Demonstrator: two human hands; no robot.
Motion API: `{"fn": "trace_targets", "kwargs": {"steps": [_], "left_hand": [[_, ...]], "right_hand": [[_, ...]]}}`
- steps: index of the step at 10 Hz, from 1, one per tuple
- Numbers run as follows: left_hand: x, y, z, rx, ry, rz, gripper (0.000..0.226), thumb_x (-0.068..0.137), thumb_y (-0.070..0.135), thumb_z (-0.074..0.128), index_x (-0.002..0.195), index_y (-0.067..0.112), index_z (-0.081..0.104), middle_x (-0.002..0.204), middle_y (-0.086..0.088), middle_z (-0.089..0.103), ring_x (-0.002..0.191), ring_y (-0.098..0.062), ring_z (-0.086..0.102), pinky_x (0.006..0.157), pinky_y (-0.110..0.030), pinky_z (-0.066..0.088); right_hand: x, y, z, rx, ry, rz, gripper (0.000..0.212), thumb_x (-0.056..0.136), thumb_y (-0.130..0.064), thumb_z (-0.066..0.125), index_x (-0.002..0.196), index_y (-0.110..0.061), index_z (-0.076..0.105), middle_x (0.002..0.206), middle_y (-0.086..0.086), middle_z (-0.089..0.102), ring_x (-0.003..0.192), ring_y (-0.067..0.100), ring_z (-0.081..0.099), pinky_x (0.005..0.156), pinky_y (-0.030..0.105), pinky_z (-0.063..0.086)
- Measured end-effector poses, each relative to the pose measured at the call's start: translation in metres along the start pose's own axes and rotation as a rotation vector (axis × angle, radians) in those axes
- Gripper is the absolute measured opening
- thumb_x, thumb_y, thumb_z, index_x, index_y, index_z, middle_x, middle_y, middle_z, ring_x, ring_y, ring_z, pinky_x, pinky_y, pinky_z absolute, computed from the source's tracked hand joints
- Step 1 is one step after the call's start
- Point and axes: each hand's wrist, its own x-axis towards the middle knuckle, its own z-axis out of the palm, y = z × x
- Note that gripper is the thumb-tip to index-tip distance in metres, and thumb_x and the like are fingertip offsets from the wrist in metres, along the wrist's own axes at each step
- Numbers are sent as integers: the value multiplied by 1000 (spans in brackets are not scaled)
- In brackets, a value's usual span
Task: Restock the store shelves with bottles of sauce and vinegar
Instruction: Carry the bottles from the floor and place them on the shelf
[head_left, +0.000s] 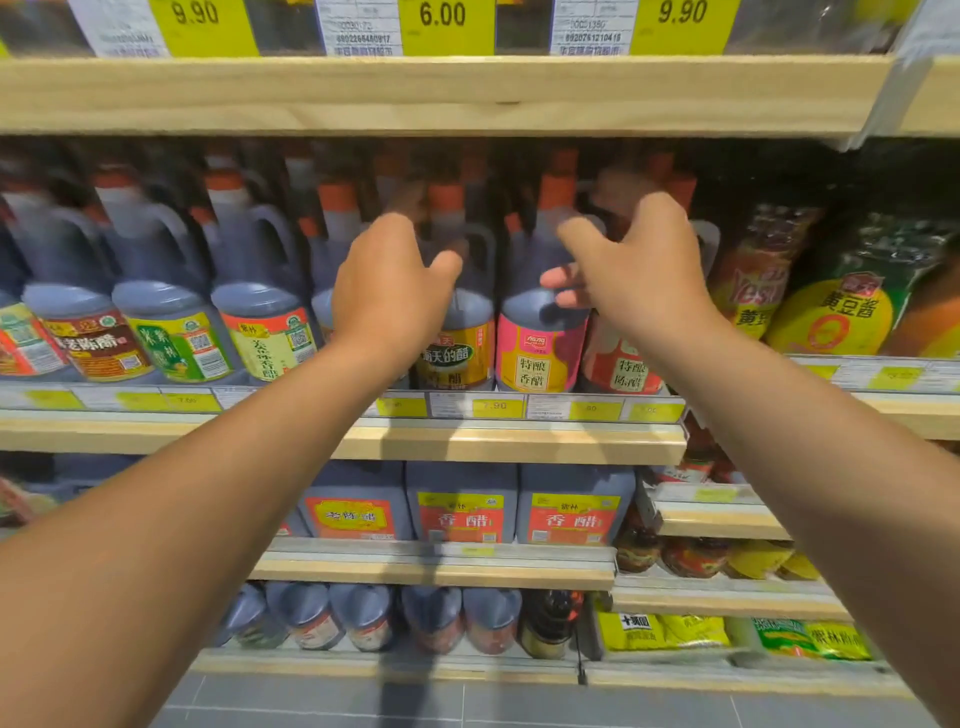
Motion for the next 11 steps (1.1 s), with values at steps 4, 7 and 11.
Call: {"fn": "trace_targets", "kwargs": {"steps": [4,7,11], "left_hand": [[25,0,-7,118,53,5,40,84,54,75,87,14,74,91,-8,73,91,-37,68,67,-34,41],[8,1,-8,140,-10,43,43,89,37,69,63,18,40,78,-6,56,78,-39,59,64,-37,39],[-44,4,-77,176,-326,331,77,97,38,66,158,22,24,160,-6,30,142,-32,41,104,-51,48]], "right_hand": [[27,13,16,100,-45,96,19,99,-22,66,117,-15,67,88,2,70,47,13,69,45,27,57],[19,4,13,-75,-55,95,17,100,-24,63,113,-14,66,84,8,73,64,23,76,68,47,64],[-60,-27,-18,-897,-31,-141,73,95,-55,56,151,-14,32,152,8,36,131,34,48,92,46,47]]}}
